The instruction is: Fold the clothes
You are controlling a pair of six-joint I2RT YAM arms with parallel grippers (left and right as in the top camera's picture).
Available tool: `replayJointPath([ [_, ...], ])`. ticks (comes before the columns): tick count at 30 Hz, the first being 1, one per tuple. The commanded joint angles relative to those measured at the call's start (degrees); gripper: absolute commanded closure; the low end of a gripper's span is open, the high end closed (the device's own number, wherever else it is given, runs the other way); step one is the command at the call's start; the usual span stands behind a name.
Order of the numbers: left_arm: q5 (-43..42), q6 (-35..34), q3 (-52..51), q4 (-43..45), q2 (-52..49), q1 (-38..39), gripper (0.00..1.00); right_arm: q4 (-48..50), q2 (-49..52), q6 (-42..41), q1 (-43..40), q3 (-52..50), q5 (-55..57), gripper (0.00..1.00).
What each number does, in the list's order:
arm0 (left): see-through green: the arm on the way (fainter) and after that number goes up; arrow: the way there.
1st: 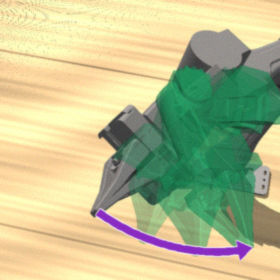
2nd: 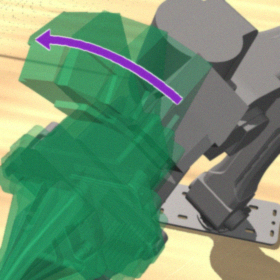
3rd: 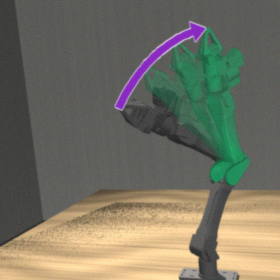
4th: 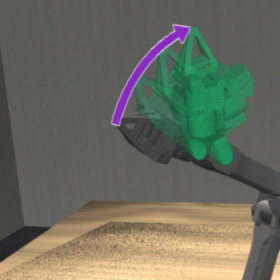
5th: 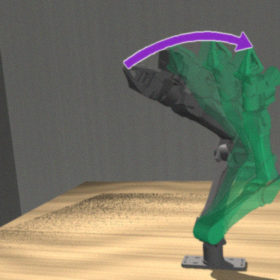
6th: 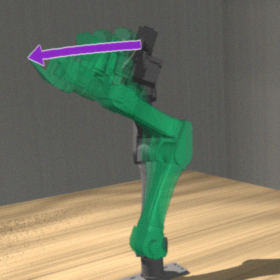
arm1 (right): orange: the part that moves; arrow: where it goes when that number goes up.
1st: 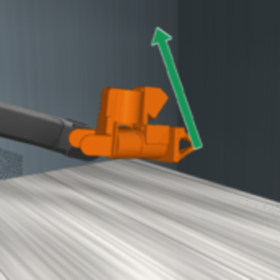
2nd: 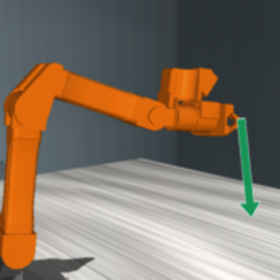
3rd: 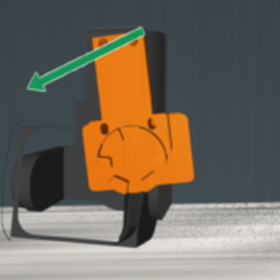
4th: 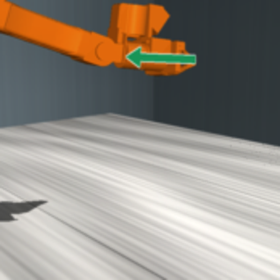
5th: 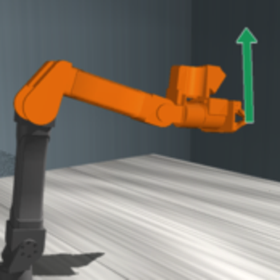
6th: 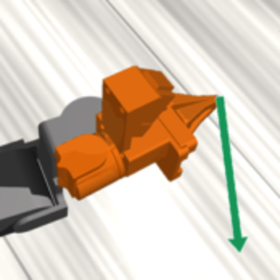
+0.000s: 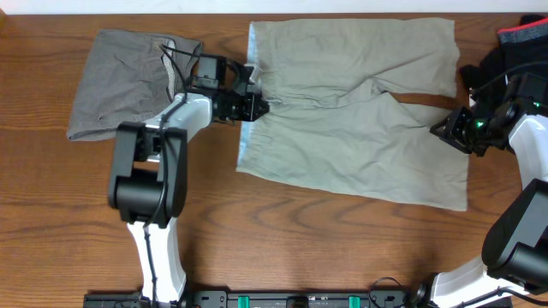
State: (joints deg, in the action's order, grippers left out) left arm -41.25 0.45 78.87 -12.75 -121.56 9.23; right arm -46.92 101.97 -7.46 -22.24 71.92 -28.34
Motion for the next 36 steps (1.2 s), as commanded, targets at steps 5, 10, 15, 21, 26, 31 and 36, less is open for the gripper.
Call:
replayJointPath([
  [5, 12.81, -0.33, 0.33, -5.11, 6.88, -0.07, 0.94, 1.14, -0.02, -0.87, 0.52, -0.09, -0.39, 0.71],
  [10, 9.70, -0.33, 0.35, -6.25, 8.46, 0.57, 0.94, 2.16, -0.02, -2.38, 0.52, -0.09, -0.42, 0.71],
  [15, 8.70, 2.29, 0.35, -6.49, 14.16, 1.64, 0.94, 2.27, -0.02, -2.36, 0.52, -0.09, -0.39, 0.71],
  [21, 20.09, 2.25, 0.31, -12.39, 18.34, 1.40, 0.94, 2.80, -0.02, -2.36, 0.52, -0.09, -0.39, 0.71],
  [26, 30.62, 1.55, -1.53, -14.01, 14.21, 1.40, 0.94, 3.02, -0.02, -2.36, 0.52, -0.09, -0.39, 0.71],
  [31, 36.02, 0.61, -1.60, -14.43, 6.08, 1.40, 0.94, 2.60, -0.02, -2.36, 0.52, -0.09, -0.42, 0.71],
  [36, 43.58, -5.90, -1.60, -14.47, 1.22, 1.40, 0.94, 2.34, -0.02, -2.34, 0.52, -0.09, -0.39, 0.71],
])
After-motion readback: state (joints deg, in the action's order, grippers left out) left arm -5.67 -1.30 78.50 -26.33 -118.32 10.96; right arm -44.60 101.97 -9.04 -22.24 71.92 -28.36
